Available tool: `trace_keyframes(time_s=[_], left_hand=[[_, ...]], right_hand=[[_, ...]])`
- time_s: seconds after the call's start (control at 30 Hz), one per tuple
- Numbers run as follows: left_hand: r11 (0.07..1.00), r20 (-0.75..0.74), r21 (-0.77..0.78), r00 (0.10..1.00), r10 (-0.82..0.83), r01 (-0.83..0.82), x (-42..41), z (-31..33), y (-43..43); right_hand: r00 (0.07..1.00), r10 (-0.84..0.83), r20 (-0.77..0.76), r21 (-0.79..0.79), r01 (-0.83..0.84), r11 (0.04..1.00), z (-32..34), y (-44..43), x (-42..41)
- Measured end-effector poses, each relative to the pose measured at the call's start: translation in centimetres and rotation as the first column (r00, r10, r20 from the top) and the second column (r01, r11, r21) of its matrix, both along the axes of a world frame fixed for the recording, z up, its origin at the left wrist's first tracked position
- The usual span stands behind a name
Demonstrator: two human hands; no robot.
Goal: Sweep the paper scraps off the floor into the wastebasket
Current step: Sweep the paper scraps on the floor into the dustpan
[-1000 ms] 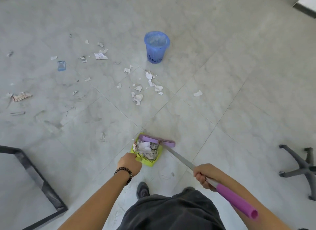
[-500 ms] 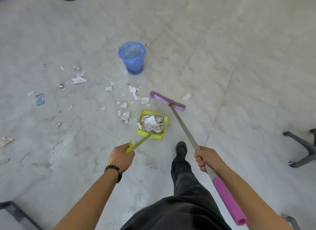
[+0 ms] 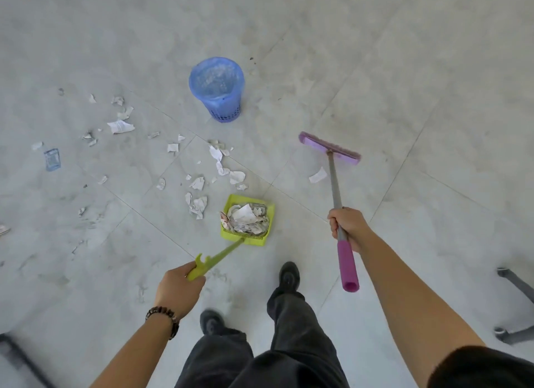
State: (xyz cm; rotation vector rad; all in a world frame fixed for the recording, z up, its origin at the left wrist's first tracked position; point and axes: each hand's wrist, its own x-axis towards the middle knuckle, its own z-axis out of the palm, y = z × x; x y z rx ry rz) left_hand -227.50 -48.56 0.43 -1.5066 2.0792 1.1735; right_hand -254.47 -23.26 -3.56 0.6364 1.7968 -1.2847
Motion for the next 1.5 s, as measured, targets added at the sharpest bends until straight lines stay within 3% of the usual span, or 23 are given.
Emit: trace_keyframes(time_s=[0.13, 0.23, 0.4, 0.53, 0.67, 0.83, 1.07, 1.2, 1.33, 1.4, 1.5], left_hand=[[1.000, 0.026, 0.006, 0.999, 0.022, -0.022, -0.8, -0.5, -1.6], [0.999, 0.048, 0.026, 0.998, 0.031, -0.032, -0.7, -0.9, -3.6], [0.999, 0.058, 0.044, 0.998, -0.012, 0.010, -0.8, -0.9, -7.7], [0.996, 0.066, 0.078, 0.996, -0.054, 0.048, -1.6, -0.8, -11.8], [0.989, 0.106, 0.088, 0.986, -0.127, 0.118, -2.2, -1.0, -14.1], [0.984, 0.134, 0.116, 0.979, -0.152, 0.137, -2.8, -1.6, -13.8], [0.985, 0.153, 0.115, 0.977, -0.145, 0.129, -3.0, -2.7, -13.9], [0.987, 0.153, 0.125, 0.981, -0.121, 0.102, -3.4, -3.0, -14.2], [0.984, 0.138, 0.138, 0.981, -0.134, 0.115, -4.6, -2.6, -14.6], [0.981, 0.151, 0.139, 0.976, -0.159, 0.138, -5.1, -2.2, -14.6], [0.980, 0.163, 0.115, 0.970, -0.180, 0.162, -5.2, -1.5, -14.6]], right_hand=[[0.995, -0.064, 0.080, 0.011, 0.064, 0.998, -2.6, -2.8, -3.6], [0.977, -0.153, 0.151, -0.032, 0.159, 0.987, -3.1, -5.5, -1.5], [0.951, -0.148, 0.272, -0.105, 0.182, 0.978, -0.1, -9.5, 5.0], [0.928, -0.147, 0.343, -0.178, 0.218, 0.960, 3.6, -11.7, 4.0], [0.956, 0.092, 0.277, -0.165, -0.047, 0.985, 5.1, -16.5, 3.6], [0.913, 0.408, 0.000, -0.061, -0.408, 0.911, 2.5, -25.3, 1.8], [0.934, 0.346, 0.090, -0.036, -0.344, 0.938, -4.6, -33.8, -2.3], [0.897, 0.386, 0.215, 0.028, -0.400, 0.916, -5.3, -31.1, -1.5], [0.876, 0.319, 0.363, 0.050, -0.360, 0.931, -2.7, -23.8, 1.3], [0.839, 0.348, 0.419, 0.115, -0.429, 0.896, -1.2, -20.0, 3.6], [0.811, 0.438, 0.388, 0.201, -0.538, 0.818, -0.5, -16.2, 5.6]])
